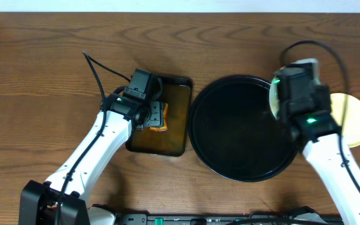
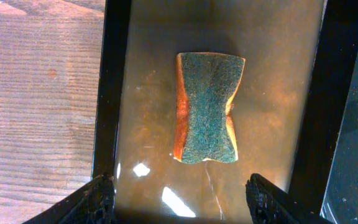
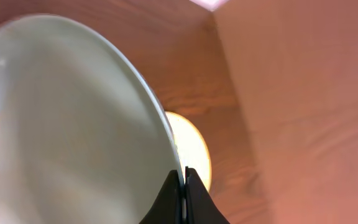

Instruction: Clean dirty plates on tray and stack at the side

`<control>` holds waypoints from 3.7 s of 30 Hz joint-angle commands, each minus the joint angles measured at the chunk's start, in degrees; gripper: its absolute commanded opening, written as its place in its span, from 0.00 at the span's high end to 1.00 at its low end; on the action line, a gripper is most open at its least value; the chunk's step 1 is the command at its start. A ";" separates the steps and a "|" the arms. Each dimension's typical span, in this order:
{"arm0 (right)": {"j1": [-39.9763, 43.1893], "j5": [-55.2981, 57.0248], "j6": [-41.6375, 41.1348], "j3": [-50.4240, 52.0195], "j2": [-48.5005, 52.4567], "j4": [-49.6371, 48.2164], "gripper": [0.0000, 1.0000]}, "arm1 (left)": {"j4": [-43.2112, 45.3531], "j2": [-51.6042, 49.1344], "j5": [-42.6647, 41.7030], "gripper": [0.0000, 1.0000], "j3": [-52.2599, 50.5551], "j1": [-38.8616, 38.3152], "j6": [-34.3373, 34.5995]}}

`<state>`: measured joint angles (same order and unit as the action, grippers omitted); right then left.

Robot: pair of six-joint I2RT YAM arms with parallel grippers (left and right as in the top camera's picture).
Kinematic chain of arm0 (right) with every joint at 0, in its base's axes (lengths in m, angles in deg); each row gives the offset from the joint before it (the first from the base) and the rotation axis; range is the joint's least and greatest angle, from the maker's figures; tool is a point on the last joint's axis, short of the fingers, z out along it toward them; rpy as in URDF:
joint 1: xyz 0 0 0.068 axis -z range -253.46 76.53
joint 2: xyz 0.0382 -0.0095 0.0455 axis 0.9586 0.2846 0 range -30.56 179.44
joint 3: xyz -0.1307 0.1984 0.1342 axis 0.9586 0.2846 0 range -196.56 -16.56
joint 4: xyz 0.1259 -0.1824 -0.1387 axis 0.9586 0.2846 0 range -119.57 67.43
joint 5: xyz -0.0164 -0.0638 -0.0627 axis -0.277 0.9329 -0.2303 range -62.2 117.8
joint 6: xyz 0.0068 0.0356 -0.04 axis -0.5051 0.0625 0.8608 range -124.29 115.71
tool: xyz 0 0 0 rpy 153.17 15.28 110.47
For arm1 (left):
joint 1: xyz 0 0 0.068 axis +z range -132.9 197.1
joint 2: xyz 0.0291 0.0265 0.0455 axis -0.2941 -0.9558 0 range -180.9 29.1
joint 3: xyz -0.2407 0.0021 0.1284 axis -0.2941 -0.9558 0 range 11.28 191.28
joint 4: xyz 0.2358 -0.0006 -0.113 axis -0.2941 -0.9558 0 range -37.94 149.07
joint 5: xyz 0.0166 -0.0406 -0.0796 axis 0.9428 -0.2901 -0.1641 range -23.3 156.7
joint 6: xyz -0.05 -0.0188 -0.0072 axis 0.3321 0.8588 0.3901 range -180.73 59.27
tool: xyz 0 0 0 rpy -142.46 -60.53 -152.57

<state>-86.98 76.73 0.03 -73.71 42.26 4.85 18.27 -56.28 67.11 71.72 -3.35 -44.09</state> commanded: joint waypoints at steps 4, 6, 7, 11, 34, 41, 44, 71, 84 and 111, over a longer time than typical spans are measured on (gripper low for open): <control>15.54 -10.49 -12.83 0.17 -0.46 -0.39 0.99 | -0.37 0.42 0.68 0.31 -0.22 0.13 -0.09; 19.91 -12.52 -13.57 0.17 0.09 -0.37 0.99 | -0.37 0.42 0.57 0.31 -0.22 0.13 -0.09; 22.10 -13.68 -13.75 0.17 0.57 -0.35 0.99 | -0.37 0.42 0.33 0.31 -0.22 0.13 -0.09; 29.57 -17.09 -14.21 0.17 3.30 -0.15 0.99 | -0.37 0.42 0.26 0.31 -0.22 0.13 -0.09; 43.19 -39.15 -15.85 0.15 12.52 -3.30 0.60 | -0.79 0.42 0.26 0.31 -0.22 0.13 -0.11; 40.72 -55.06 -10.84 0.15 12.52 -3.54 0.55 | -0.72 0.42 0.26 0.31 -0.22 0.13 -0.11; 37.83 -61.83 -7.06 0.15 12.52 -3.17 0.55 | -0.22 0.42 0.26 0.31 -0.22 0.13 -0.11; 14.43 -59.45 -8.37 1.07 8.66 23.71 0.01 | -16.41 1.95 -2.93 0.19 -0.37 0.13 2.49; 14.38 -56.19 -10.71 14.56 -28.28 15.43 0.01 | -4.48 37.29 -2.71 0.19 -17.46 -0.52 2.51; 14.38 -54.95 -10.69 14.62 -40.98 19.50 0.01 | -3.72 55.17 -2.51 0.18 -21.14 -0.52 2.49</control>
<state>-72.16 21.26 -9.96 -59.50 1.30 23.69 14.51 -1.20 64.07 51.00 -3.78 -42.32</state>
